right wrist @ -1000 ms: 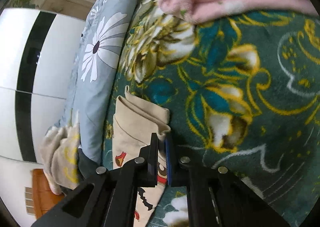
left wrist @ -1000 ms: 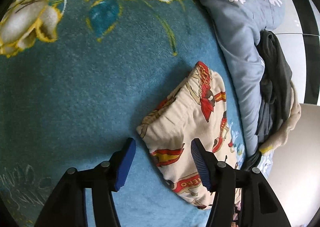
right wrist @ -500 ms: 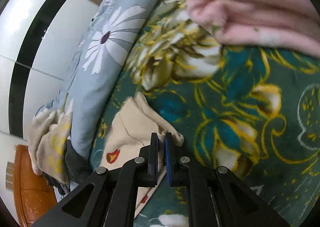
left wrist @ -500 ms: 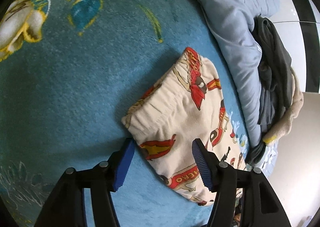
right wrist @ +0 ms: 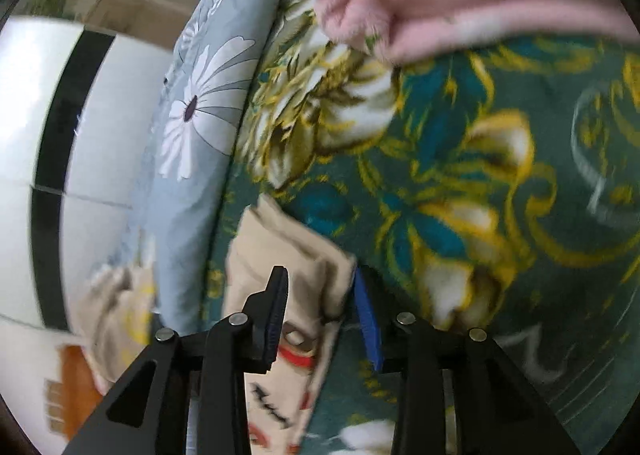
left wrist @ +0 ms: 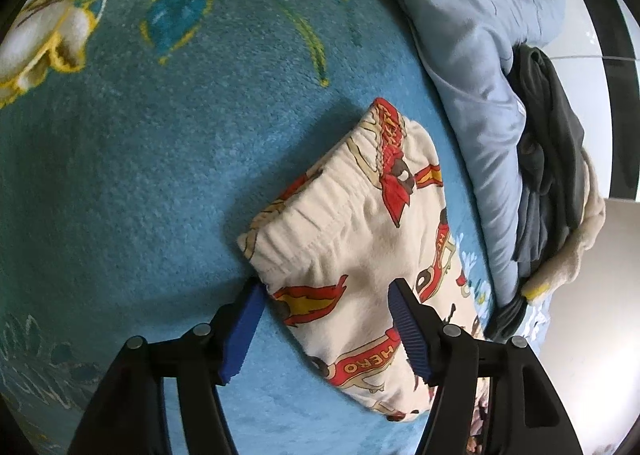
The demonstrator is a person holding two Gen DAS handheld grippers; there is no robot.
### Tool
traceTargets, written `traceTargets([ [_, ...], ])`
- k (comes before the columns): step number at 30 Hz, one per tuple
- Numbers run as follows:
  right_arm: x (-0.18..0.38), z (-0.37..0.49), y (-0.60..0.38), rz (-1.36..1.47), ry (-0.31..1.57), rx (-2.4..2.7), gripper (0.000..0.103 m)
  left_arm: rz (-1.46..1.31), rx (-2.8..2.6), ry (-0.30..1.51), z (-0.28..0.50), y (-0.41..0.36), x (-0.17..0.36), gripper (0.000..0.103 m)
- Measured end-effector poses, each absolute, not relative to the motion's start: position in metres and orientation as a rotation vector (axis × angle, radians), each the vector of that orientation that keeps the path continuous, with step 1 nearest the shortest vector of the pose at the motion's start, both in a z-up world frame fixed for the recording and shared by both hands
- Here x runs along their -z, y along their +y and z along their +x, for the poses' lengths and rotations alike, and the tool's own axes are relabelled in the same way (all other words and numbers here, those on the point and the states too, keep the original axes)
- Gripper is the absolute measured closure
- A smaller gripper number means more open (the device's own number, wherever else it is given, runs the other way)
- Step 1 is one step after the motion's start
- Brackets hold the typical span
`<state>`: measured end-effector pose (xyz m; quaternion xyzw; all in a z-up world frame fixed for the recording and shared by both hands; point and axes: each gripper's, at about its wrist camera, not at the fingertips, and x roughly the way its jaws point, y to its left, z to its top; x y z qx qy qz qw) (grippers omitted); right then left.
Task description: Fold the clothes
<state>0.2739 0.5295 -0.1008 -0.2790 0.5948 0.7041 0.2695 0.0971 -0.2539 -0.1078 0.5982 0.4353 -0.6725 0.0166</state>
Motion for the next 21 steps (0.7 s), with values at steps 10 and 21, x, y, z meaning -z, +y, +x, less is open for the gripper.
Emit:
traceTargets([
  [10,0.071,0.264,0.529,-0.744,1.563,-1.908,0.092,1.822,2.063,1.481,0.089,-0.246,0.111,0.037],
  [21,0.050,0.301,0.524,-0.753,1.496,-1.878,0.092,1.801,2.096,1.440,0.075,-0.234,0.116,0.054],
])
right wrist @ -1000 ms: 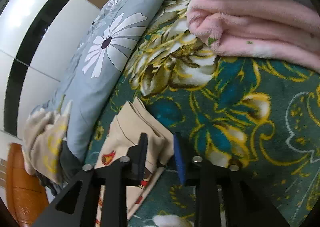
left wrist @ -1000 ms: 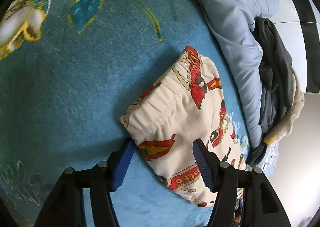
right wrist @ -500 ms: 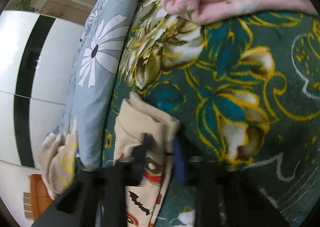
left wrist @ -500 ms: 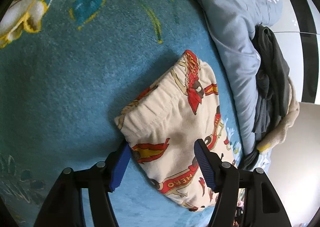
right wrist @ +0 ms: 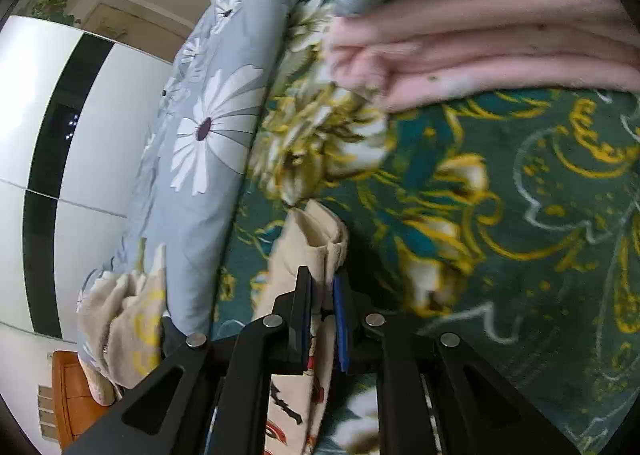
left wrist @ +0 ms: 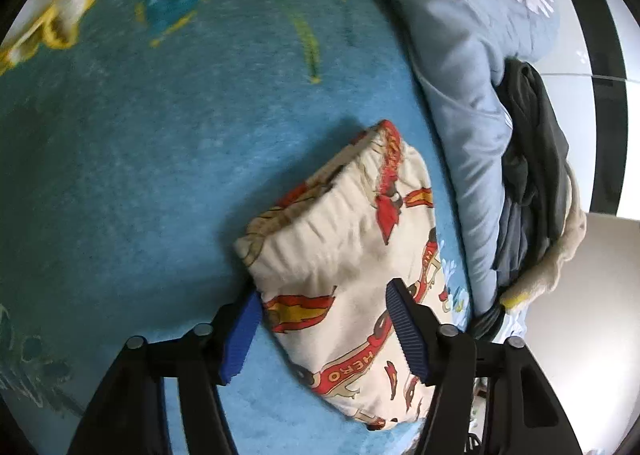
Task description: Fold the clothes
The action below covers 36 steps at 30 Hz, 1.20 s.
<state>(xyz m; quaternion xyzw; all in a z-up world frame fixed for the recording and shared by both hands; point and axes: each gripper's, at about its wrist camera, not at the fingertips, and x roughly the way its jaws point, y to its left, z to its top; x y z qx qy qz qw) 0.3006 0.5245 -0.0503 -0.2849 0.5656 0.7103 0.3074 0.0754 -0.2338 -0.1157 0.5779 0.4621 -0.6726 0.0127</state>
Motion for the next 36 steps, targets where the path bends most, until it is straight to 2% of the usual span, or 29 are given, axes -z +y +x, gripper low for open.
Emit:
traceTargets([
  [1,0.048,0.302,0.525,-0.748,1.503,-1.878,0.092,1.799,2.080,1.421,0.075,-0.235,0.117,0.069],
  [3,0.040,0.305,0.524,-0.740,1.510,-1.883,0.092,1.781,2.036,1.424,0.076,-0.239,0.122,0.083],
  [7,0.013,0.307,0.521,-0.737,1.482,-1.920,0.092,1.770,2.077,1.379,0.072,-0.236,0.105,0.093],
  [12,-0.021,0.333,0.509,-0.669,1.462,-2.005,0.092,1.754,2.339,1.368,0.068,-0.235,0.048,0.094],
  [14,-0.025,0.352,0.504,-0.657,1.439,-2.024,0.092,1.761,2.387,1.322,0.076,-0.241,0.044,0.094],
  [19,0.027,0.402,0.500,-0.827,1.448,-1.829,0.092,1.889,2.150,1.379,0.101,-0.266,0.108,0.094],
  [22,0.029,0.409,0.490,-0.827,1.448,-1.828,0.092,1.890,2.111,1.412,0.112,-0.268,0.120,0.092],
  [29,-0.059,0.340,0.446,-0.866,1.237,-2.181,0.092,1.912,2.153,1.406,0.115,-0.273,0.110,0.089],
  [36,-0.091,0.247,0.335,-1.192,1.075,-2.383,0.092,1.916,2.128,1.433,0.113,-0.272,0.109,0.088],
])
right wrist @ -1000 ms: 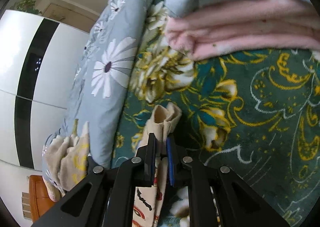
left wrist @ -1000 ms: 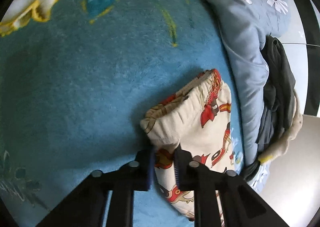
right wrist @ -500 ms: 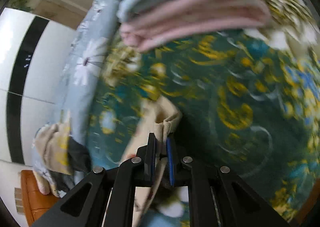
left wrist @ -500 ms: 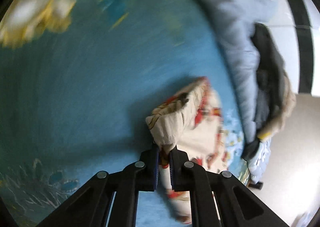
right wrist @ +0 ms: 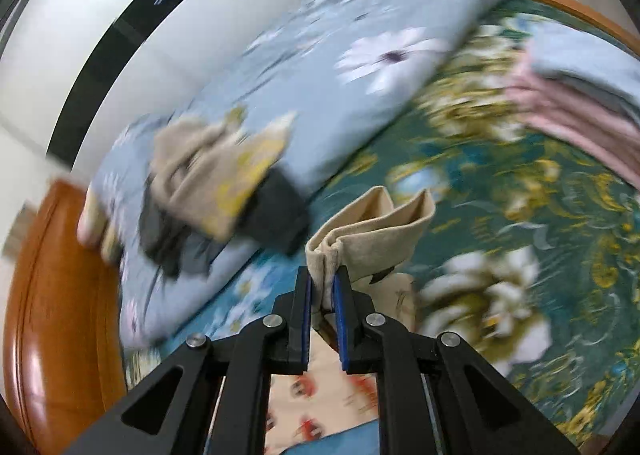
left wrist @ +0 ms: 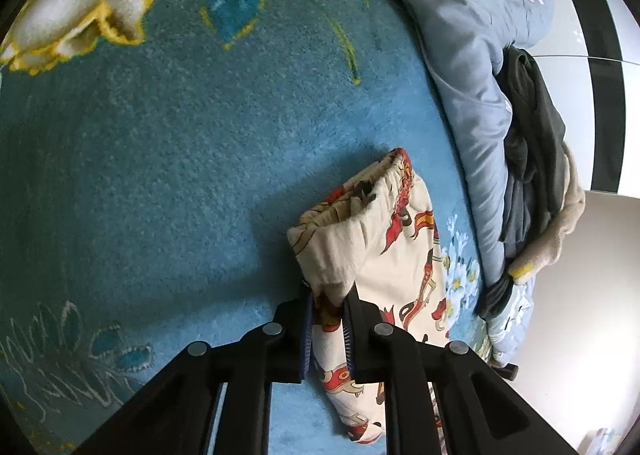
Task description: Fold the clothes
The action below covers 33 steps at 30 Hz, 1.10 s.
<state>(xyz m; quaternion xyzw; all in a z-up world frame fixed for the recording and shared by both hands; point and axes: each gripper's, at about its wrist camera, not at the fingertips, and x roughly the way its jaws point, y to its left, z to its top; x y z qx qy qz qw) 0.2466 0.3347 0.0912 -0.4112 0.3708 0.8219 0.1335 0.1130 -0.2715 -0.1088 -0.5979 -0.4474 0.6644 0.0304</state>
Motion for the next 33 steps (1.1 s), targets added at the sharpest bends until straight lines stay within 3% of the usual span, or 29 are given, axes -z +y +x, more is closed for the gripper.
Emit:
traceTargets([
  [4,-0.088,0.221,0.274,-1.364,0.993,-2.407,0.092,-1.855,-2.040,-1.385,0.111,-0.272,0.113,0.087],
  [13,0.010,0.192,0.167,-1.735,0.816,-2.236,0.092,-1.849,-1.990,-1.443,0.114,-0.279,0.124,0.083],
  [25,0.043,0.194,0.103,-1.853,0.504,-2.293,0.088,-1.840,-1.968,-1.447,0.111,-0.277,0.128,0.072],
  [30,0.050,0.196,0.103,-1.878,0.560,-2.300,0.087,-1.845,-1.966,-1.448,0.111,-0.278,0.127,0.071],
  [33,0.045,0.202,0.112,-1.839,0.712,-2.359,0.087,-1.852,-1.968,-1.458,0.111,-0.279,0.126,0.070],
])
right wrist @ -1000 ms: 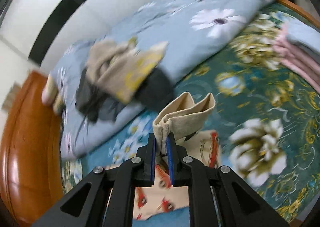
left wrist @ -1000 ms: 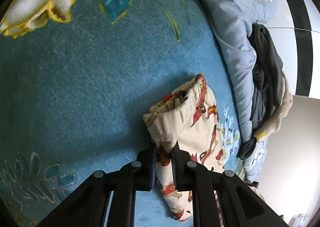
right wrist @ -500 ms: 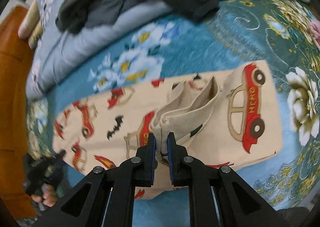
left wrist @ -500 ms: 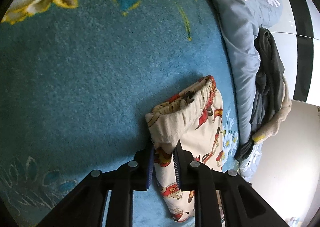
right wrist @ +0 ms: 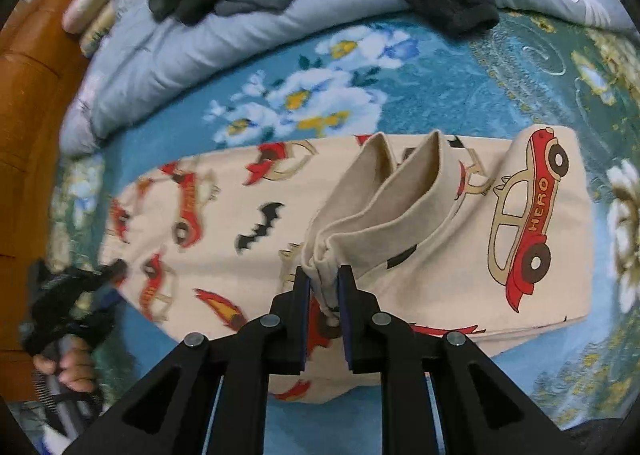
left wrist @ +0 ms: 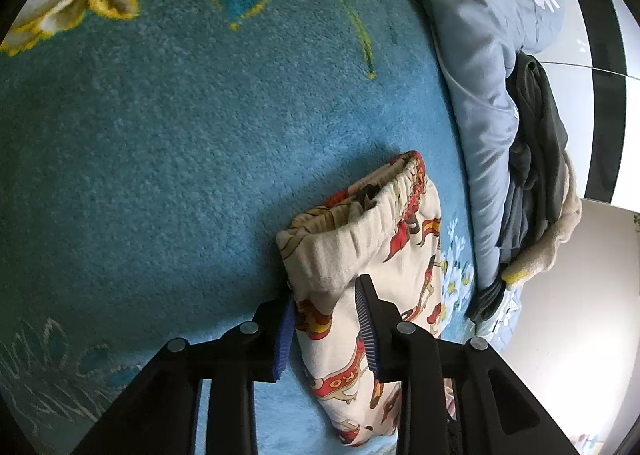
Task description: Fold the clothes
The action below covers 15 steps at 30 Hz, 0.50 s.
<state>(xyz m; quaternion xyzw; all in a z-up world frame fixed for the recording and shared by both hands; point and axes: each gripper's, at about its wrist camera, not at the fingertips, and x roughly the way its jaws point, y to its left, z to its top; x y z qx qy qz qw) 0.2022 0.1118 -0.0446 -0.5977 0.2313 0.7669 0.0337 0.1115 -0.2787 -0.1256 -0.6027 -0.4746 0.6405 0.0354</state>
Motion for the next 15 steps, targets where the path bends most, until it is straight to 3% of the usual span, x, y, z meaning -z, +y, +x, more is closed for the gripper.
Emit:
traceTargets([
  [5,0.036,0.218,0.142,-1.647,0.980,-2.374,0.092,-1.863,-1.983,-1.449,0.111,-0.276,0.123,0.070],
  [9,0.006,0.231,0.152,-1.397,1.050,-2.516,0.092,-1.862,-1.988,-1.438,0.112,-0.274,0.123,0.069],
  [12,0.010,0.218,0.121,-1.579,0.893,-2.579,0.091,-1.863,-1.986,-1.442,0.111,-0.275,0.124,0.068],
  [15,0.048,0.200,0.078,-1.932,0.590,-2.443,0.089,-1.861,-1.970,-1.462,0.111,-0.276,0.124,0.065],
])
